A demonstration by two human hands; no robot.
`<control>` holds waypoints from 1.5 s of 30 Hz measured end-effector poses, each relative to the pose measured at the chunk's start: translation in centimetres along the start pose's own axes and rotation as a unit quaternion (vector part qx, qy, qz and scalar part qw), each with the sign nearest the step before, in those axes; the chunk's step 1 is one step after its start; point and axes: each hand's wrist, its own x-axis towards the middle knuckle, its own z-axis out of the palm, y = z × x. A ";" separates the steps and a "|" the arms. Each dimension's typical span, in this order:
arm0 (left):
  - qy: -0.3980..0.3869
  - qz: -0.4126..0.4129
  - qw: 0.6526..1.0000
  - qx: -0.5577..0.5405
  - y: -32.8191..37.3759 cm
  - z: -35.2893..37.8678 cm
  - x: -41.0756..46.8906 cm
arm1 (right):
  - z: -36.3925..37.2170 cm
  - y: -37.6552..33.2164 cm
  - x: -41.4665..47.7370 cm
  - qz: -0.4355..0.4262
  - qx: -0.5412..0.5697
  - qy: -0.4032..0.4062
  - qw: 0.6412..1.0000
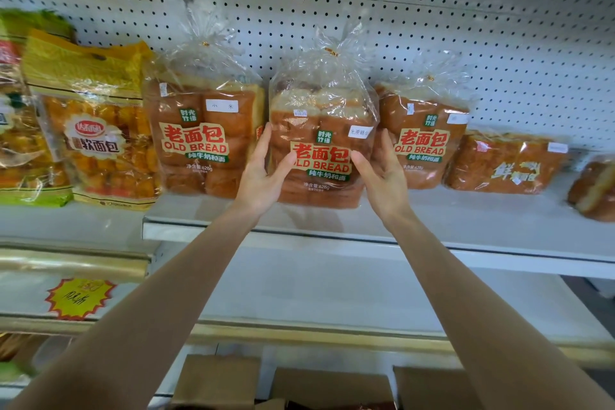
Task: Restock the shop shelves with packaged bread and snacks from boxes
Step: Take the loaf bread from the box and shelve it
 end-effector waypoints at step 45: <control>0.010 -0.108 0.994 0.029 -1.0 -30.9 -35.0 | 25.2 -11.4 -38.7 0.107 -0.015 -0.038 0.993</control>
